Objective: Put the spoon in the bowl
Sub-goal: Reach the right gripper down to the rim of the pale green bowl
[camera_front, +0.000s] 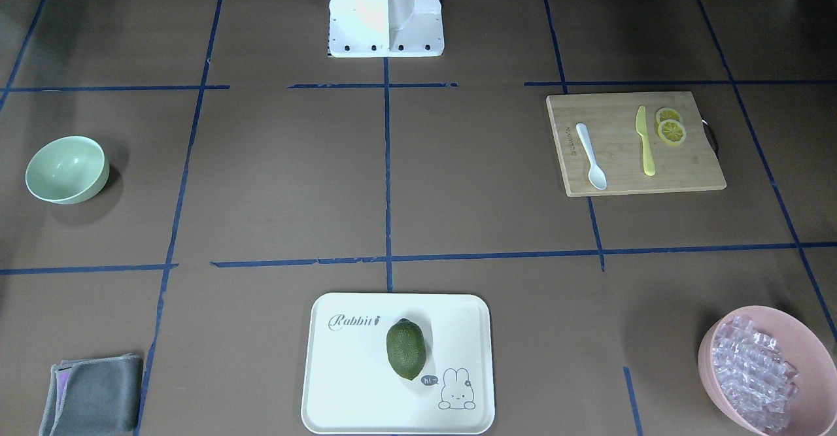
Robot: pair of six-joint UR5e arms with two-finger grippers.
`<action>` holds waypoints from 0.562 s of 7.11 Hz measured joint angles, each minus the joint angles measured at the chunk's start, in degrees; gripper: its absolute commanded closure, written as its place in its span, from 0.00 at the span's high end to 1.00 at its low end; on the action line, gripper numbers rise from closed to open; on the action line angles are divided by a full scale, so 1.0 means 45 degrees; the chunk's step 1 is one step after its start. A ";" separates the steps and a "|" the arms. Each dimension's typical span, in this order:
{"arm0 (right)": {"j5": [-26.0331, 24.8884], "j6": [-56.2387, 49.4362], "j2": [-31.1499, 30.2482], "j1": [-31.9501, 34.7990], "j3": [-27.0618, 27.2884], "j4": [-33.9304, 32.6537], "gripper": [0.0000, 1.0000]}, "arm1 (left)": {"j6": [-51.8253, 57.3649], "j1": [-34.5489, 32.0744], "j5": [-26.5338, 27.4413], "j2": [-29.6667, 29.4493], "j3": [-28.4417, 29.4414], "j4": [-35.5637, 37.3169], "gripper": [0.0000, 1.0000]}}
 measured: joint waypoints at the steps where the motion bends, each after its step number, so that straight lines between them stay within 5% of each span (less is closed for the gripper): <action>1: -0.0160 0.1606 0.0049 -0.0924 -0.0400 0.1455 1.00 | 0.0003 0.0007 0.0000 -0.0001 0.0000 -0.0001 1.00; 2: -0.0449 0.2989 0.0083 -0.1752 -0.0932 0.2891 0.99 | 0.0004 0.0010 0.0000 0.0000 -0.0005 -0.0001 1.00; 3: -0.0764 0.3956 0.0250 -0.2348 -0.1471 0.3936 0.82 | 0.0004 0.0013 0.0000 -0.0001 -0.0026 -0.0001 1.00; 4: -0.0938 0.4691 0.0534 -0.2726 -0.1875 0.4467 0.41 | 0.0004 0.0013 0.0000 0.0000 -0.0056 -0.0001 1.00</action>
